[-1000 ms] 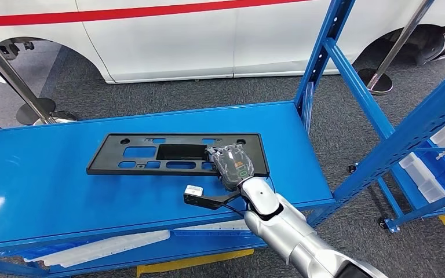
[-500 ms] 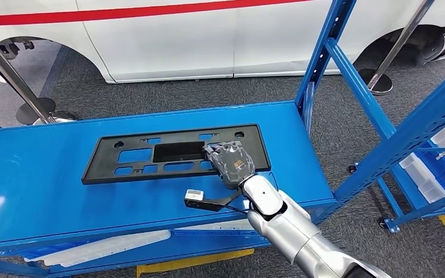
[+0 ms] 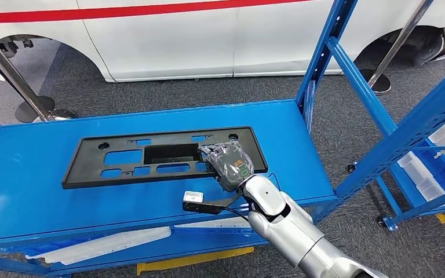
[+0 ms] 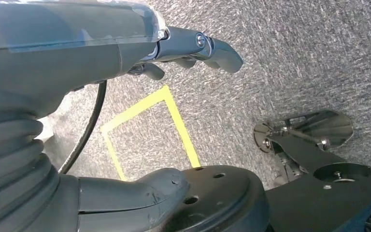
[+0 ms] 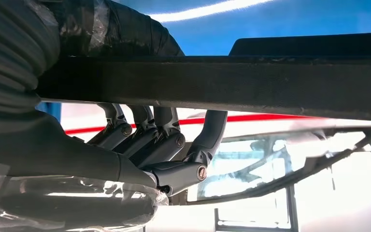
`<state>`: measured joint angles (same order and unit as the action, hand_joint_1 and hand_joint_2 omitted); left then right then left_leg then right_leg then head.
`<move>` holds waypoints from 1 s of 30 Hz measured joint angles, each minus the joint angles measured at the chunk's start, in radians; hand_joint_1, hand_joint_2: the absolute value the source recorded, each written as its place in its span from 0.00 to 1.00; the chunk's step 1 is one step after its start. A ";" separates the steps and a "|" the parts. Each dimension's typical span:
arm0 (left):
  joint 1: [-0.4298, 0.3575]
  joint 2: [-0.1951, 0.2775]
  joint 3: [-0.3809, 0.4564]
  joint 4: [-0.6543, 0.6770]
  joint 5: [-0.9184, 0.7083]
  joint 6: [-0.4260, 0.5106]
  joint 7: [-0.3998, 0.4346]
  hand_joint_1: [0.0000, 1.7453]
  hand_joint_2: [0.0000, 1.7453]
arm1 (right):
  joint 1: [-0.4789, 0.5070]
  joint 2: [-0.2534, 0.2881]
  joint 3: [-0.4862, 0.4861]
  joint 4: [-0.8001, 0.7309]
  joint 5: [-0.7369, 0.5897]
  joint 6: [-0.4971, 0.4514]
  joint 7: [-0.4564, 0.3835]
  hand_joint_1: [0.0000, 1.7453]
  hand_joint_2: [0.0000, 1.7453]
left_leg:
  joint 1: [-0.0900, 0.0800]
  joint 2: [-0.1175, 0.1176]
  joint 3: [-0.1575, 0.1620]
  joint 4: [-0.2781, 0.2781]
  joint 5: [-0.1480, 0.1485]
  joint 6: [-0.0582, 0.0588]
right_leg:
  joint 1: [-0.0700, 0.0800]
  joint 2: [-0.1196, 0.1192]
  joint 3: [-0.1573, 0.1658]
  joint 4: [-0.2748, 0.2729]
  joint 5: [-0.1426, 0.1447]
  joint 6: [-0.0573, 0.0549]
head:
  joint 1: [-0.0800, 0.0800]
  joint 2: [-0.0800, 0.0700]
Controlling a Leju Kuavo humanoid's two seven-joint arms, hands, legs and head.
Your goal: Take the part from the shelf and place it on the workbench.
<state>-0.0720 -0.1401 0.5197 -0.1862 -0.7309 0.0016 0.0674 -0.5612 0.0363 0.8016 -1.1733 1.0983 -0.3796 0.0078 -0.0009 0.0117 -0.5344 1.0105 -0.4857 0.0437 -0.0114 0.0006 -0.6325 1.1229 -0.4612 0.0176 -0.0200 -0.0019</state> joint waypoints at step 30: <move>-0.003 -0.006 0.017 0.000 -0.021 0.008 0.000 0.00 1.00 | 0.024 -0.008 0.019 -0.113 -0.140 0.030 -0.037 1.00 1.00 | -0.012 -0.004 -0.094 0.017 0.061 0.006 | 0.029 0.002 0.014 0.079 -0.048 -0.028 | 0.000 0.000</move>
<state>-0.0754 -0.1456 0.5363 -0.1858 -0.7522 0.0099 0.0678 -0.5369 0.0286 0.8209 -1.2862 0.9583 -0.3492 -0.0293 -0.0126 0.0073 -0.6285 1.0275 -0.4249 0.0497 0.0173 0.0026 -0.6187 1.2018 -0.5087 -0.0106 -0.0197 -0.0019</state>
